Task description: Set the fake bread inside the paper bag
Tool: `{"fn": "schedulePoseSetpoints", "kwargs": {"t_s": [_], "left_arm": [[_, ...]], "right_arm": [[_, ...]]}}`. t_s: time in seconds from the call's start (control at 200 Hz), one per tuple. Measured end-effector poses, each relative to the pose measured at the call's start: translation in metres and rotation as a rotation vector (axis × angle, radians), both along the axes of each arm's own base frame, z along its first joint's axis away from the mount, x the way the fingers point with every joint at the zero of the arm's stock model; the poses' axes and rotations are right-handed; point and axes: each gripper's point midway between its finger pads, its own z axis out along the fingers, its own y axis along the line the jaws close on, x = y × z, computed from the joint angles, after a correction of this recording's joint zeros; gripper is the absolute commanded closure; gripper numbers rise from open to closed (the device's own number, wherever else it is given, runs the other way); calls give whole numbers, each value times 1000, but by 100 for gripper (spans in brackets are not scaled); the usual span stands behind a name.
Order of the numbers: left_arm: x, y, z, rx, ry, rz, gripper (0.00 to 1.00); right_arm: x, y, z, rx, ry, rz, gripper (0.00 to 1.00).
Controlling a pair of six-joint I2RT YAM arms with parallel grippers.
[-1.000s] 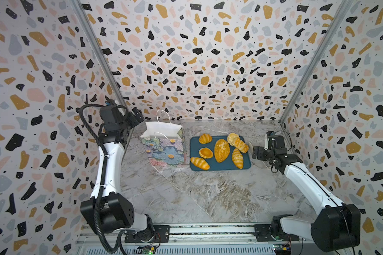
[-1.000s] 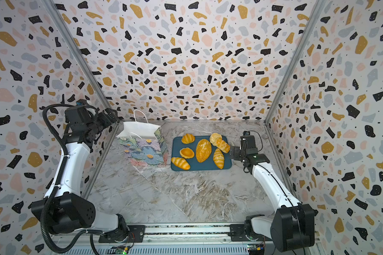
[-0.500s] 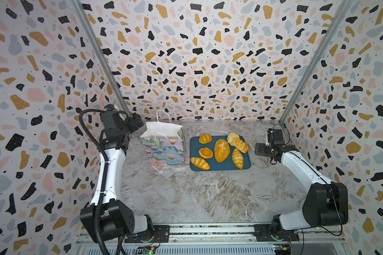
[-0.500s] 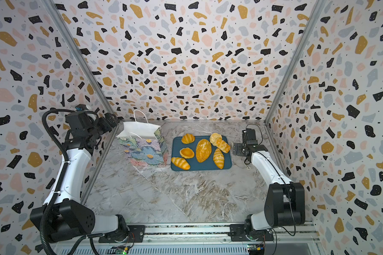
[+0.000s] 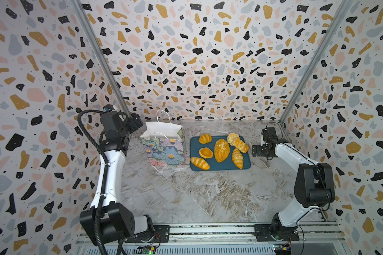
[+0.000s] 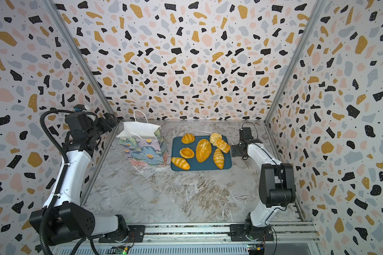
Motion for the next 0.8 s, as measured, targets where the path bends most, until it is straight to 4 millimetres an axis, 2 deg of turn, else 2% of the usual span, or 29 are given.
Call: {"fn": "schedulePoseSetpoints", "kwargs": {"t_s": [0.2,0.34,0.661,0.801], "left_arm": [[1,-1,-3,-2,-3,-5,0],[1,-1,-4,-4,-2,-7,0],[2,0,-7,-7,-1,-5,0],[2,1,-7,-7,-2,-2,0]], "right_arm": [[-2,-12,-20,6,53,-29,1],[-3,-17,-26,7,68,-43,1],[-4,-17,-45,17,115,-42,1],[1,-18,-50,21,126,-44,1]]}}
